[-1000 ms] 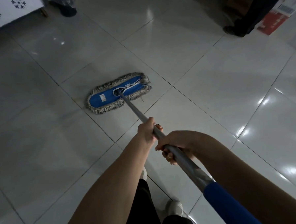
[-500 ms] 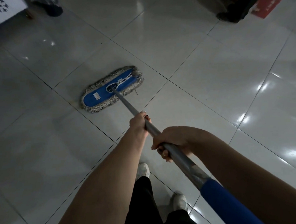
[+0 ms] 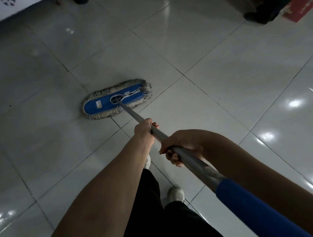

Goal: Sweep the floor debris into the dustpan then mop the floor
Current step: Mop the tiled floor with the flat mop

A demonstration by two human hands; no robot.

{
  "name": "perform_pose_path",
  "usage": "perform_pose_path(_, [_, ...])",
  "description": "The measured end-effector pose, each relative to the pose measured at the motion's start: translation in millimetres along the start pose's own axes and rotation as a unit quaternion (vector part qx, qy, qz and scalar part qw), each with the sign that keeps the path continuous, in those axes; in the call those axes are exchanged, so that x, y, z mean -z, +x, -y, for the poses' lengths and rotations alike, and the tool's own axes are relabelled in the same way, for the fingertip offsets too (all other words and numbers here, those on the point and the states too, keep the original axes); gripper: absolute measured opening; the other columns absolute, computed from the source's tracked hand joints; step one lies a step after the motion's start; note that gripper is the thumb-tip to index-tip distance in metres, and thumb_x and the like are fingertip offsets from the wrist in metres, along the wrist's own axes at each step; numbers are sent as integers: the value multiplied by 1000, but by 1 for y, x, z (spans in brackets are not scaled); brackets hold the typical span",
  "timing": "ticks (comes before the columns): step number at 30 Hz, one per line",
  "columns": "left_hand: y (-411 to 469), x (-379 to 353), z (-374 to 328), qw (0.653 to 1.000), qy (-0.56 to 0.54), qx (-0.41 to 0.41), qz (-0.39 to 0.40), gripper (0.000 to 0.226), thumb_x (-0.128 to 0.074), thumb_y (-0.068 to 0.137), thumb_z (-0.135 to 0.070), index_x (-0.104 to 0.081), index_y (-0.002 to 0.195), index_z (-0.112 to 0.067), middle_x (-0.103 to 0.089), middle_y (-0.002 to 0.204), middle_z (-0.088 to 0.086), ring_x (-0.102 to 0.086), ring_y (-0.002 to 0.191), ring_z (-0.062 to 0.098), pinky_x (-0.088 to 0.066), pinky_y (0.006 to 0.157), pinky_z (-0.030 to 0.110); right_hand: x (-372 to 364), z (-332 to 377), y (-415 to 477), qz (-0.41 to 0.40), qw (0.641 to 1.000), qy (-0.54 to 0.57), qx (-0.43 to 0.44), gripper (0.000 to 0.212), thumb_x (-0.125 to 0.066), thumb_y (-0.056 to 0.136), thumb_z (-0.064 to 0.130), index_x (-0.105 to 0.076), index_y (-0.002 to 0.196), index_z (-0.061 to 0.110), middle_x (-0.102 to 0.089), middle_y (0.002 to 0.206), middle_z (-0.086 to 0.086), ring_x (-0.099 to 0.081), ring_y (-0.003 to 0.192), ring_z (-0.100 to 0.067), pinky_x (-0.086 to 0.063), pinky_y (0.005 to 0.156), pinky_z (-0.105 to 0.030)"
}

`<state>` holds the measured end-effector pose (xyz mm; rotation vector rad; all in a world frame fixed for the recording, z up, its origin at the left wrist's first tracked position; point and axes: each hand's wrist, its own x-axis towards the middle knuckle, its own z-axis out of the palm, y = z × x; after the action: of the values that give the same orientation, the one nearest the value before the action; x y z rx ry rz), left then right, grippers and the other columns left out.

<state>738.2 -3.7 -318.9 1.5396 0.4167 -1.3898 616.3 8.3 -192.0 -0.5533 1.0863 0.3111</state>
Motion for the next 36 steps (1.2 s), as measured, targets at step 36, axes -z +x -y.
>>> perform_pose_path(36, [68,52,-260,966,191,103,139,27,-51,96,-22,-46,74,-6,-55,62,7,-54,53,14,-48,48,26,-129,220,143,-132,990,12,55,38,-54,93,33,-49,63,10,-46,38,1,-42,27,-9,-36,33,-12])
